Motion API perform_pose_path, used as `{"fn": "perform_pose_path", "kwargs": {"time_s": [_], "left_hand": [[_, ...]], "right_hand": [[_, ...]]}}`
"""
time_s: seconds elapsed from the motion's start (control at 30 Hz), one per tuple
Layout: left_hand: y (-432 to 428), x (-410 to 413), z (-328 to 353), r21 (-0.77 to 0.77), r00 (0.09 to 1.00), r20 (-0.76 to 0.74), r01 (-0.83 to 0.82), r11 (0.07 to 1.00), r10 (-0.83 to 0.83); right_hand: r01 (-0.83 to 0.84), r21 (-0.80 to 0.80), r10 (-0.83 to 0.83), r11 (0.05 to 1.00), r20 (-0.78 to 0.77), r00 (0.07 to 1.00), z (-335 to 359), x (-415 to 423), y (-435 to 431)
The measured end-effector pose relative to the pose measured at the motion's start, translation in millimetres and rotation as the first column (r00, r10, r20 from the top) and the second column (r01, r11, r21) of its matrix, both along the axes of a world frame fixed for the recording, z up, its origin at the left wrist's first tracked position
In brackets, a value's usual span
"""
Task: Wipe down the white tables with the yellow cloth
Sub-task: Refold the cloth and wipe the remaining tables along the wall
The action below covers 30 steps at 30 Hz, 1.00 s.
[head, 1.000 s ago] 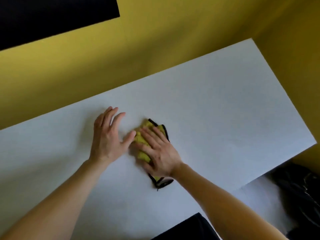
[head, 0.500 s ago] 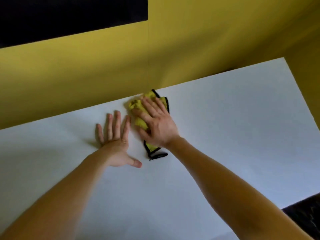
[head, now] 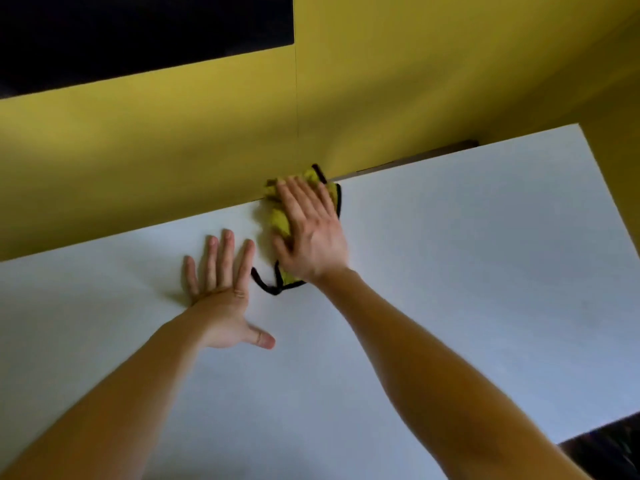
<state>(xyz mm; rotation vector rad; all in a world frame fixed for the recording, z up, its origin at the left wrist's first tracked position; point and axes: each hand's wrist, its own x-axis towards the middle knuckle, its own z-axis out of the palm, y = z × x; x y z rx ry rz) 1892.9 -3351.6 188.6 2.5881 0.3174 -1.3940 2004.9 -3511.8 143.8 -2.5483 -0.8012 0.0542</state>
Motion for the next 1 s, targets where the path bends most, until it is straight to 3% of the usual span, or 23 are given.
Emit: {"fn": "perform_pose_path", "kwargs": {"time_s": [0.07, 0.13, 0.2, 0.27, 0.3, 0.33, 0.37, 0.43, 0.5, 0.57, 0.6, 0.67, 0.73, 0.77, 0.8, 0.83, 0.87, 0.93, 1.0], "left_hand": [[-0.4, -1.6, 0.0, 0.007, 1.0, 0.005, 0.005, 1.0, -0.005], [-0.9, -0.1, 0.0, -0.012, 1.0, 0.003, 0.001, 1.0, -0.001], [-0.4, 0.1, -0.7, -0.02, 1.0, 0.006, 0.006, 1.0, -0.006], [0.5, 1.2, 0.6, -0.025, 1.0, -0.005, -0.008, 1.0, 0.008], [0.3, 2.0, 1.5, -0.025, 1.0, -0.007, -0.008, 1.0, 0.008], [-0.2, 1.8, 3.1, -0.025, 1.0, -0.009, 0.002, 1.0, -0.002], [-0.1, 0.6, 3.4, -0.022, 1.0, -0.009, 0.008, 1.0, -0.008], [-0.2, 0.7, 3.5, -0.022, 1.0, -0.017, -0.009, 1.0, 0.009], [-0.7, -0.1, 4.0, -0.02, 1.0, -0.011, -0.014, 1.0, 0.014], [-0.7, -1.8, 2.3, -0.025, 1.0, -0.005, -0.004, 1.0, 0.004], [-0.5, -1.5, 1.4, -0.032, 1.0, -0.002, -0.006, 0.999, 0.006], [0.0, -1.3, 1.2, -0.028, 1.0, 0.007, 0.0, 1.0, 0.0], [-0.1, -1.8, 1.9, -0.021, 1.0, 0.001, 0.012, 1.0, -0.012], [0.2, -0.2, 2.1, -0.022, 1.0, 0.002, 0.018, 1.0, -0.018], [0.1, 1.1, 2.1, -0.026, 1.0, 0.002, 0.021, 0.999, -0.021], [0.1, 1.8, 2.2, -0.029, 1.0, 0.003, 0.021, 0.999, -0.021], [0.7, 2.0, 2.4, -0.028, 1.0, 0.004, 0.024, 0.999, -0.024], [0.9, 0.7, 2.1, -0.023, 0.999, 0.008, 0.031, 0.999, -0.031], [1.2, -2.3, -0.9, -0.027, 0.999, 0.021, 0.04, 0.999, -0.04]], "right_hand": [[-0.224, -0.007, 0.224, 0.974, -0.018, 0.974, 1.7, 6.1, -11.8], [-0.186, -0.022, 0.186, 0.982, 0.011, 0.982, 0.9, 36.9, -74.7], [0.166, -0.063, -0.161, 0.984, 0.076, 0.984, -3.6, 80.5, -157.5], [0.601, -0.029, -0.594, 0.799, 0.121, 0.795, 0.0, 102.5, -202.5], [0.741, -0.006, -0.734, 0.672, 0.133, 0.666, -3.0, 97.6, -197.8], [0.784, 0.015, -0.779, 0.621, 0.125, 0.614, -5.1, 79.0, -174.9], [0.72, 0.018, -0.718, 0.693, 0.098, 0.689, -6.1, 52.5, -140.9], [0.303, 0.001, -0.303, 0.953, 0.016, 0.953, -0.2, -9.8, -71.8], [-0.129, -0.023, 0.128, 0.991, -0.045, 0.991, 6.2, -44.3, -50.3], [-0.251, -0.032, 0.25, 0.967, -0.016, 0.968, 8.1, -18.0, -86.9], [-0.192, -0.031, 0.192, 0.981, 0.005, 0.981, 7.0, 4.7, -116.6], [0.182, -0.094, -0.175, 0.979, 0.079, 0.981, 4.4, 55.3, -182.7], [0.608, -0.08, -0.601, 0.79, 0.098, 0.793, 5.2, 84.0, -224.7], [0.731, -0.065, -0.725, 0.679, 0.102, 0.682, 2.6, 82.5, -221.9], [0.772, -0.051, -0.767, 0.633, 0.091, 0.635, 1.6, 65.3, -202.1], [0.74, -0.023, -0.736, 0.673, 0.077, 0.672, 3.5, 35.1, -170.3], [0.628, -0.003, -0.627, 0.778, 0.051, 0.777, 6.3, -5.1, -136.7], [0.201, 0.018, -0.2, 0.979, -0.045, 0.979, 16.4, -93.9, -84.0], [-0.162, 0.0, 0.161, 0.987, -0.102, 0.982, 19.3, -141.9, -85.1]]}}
